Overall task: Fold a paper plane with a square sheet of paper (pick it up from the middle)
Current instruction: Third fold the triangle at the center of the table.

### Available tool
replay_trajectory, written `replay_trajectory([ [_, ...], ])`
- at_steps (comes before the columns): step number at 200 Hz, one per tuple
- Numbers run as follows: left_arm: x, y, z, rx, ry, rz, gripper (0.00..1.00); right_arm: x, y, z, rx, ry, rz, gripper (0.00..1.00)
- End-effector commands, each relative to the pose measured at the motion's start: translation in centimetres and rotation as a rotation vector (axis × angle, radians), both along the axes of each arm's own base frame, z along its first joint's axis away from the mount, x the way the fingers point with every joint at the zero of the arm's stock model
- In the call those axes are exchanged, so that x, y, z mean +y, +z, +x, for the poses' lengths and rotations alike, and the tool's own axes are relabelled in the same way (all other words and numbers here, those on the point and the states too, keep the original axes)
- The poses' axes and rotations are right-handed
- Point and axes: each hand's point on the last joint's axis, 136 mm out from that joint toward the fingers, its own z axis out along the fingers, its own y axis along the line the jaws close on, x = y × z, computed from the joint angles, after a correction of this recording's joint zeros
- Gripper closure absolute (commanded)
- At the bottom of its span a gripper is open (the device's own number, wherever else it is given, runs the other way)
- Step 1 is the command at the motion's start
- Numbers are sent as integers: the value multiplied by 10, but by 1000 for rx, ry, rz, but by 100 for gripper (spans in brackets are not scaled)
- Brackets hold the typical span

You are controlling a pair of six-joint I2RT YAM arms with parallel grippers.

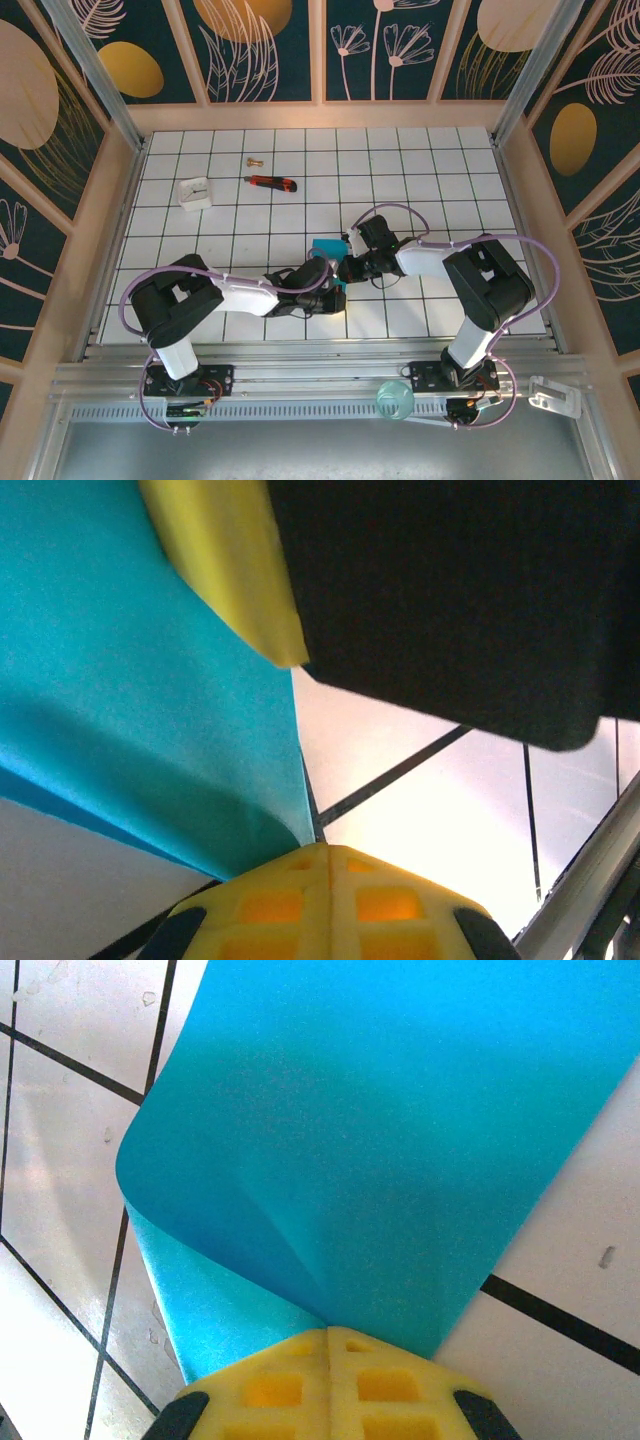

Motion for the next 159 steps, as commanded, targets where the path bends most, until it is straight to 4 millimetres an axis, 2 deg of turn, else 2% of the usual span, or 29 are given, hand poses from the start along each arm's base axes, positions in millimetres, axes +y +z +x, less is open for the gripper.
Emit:
replay_trajectory([
  [1, 5, -5, -37, 92, -113, 50, 100, -48, -57, -45, 171, -30, -249, 100],
  [13, 1, 2, -35, 69, -123, 31, 100, -49, -57, -45, 173, -31, -249, 100],
  [17, -2, 15, -33, 47, -129, -3, 100, -49, -58, -45, 174, -32, -250, 100],
  [32, -5, 30, -28, 17, -140, -36, 100, -48, -57, -45, 172, -28, -249, 100],
  [47, 2, 42, -11, 3, -91, -71, 100, -48, -57, -44, 171, -29, -248, 100],
  [68, 25, 54, 19, 9, 45, -158, 100, -48, -58, -44, 172, -27, -248, 100],
  [86, 36, 54, 38, 10, 116, -177, 100, -47, -58, -44, 173, -25, -248, 100],
  [119, 40, 47, 64, 14, 176, -161, 100, -47, -58, -43, 172, -24, -248, 100],
  [159, 35, 44, 80, 5, 168, -148, 100, -47, -58, -43, 172, -24, -246, 100],
])
